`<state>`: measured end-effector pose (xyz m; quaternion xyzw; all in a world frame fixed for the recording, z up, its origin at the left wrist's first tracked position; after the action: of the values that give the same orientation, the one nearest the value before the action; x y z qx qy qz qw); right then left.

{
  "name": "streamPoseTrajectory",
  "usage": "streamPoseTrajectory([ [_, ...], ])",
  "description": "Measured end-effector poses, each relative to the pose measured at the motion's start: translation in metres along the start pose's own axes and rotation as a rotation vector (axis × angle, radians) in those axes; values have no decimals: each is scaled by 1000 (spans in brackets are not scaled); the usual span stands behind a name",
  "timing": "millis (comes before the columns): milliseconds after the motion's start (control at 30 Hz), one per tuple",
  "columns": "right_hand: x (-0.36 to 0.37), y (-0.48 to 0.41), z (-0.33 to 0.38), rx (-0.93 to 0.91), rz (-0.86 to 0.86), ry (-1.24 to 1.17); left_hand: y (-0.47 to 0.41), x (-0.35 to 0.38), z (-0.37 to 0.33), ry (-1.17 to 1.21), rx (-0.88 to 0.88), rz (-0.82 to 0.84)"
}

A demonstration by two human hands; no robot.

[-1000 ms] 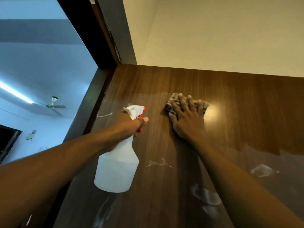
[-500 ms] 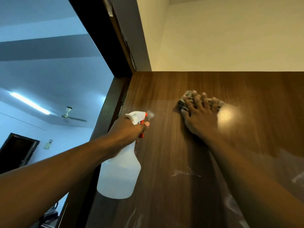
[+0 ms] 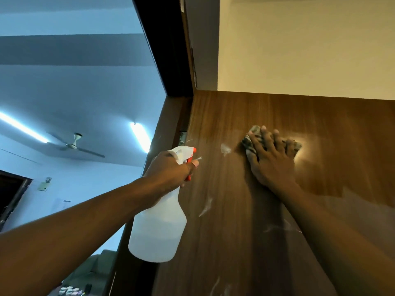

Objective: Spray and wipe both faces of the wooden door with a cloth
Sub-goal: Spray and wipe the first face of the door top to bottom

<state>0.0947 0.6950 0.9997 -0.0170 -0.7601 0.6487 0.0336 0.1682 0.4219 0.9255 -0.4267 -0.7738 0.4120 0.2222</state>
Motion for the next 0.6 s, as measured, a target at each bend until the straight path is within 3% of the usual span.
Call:
streamPoseTrajectory([
  [200,13,-20,92,-203,-24,-20,-14,-20,19,33,-6,-22],
  [367,11,39,78,-394,18,-25,-12,-25,35,50,-29,13],
  [467,10,29,63,-264,7,10,-10,-32,43,70,-13,20],
  [600,7,-29,105,-38,-37,-11,-17,-43,54,91,-16,5],
])
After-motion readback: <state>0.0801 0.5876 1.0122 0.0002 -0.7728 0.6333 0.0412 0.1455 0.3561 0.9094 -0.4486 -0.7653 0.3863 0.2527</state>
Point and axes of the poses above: each hand's wrist, its own y-axis away from the middle knuckle, its own x-axis out of the palm, z = x × y, the point moved 1 cm from there along -y, towards the middle knuckle, and after that the axes turned 8 degrees about -z, right-handed, at the moved point
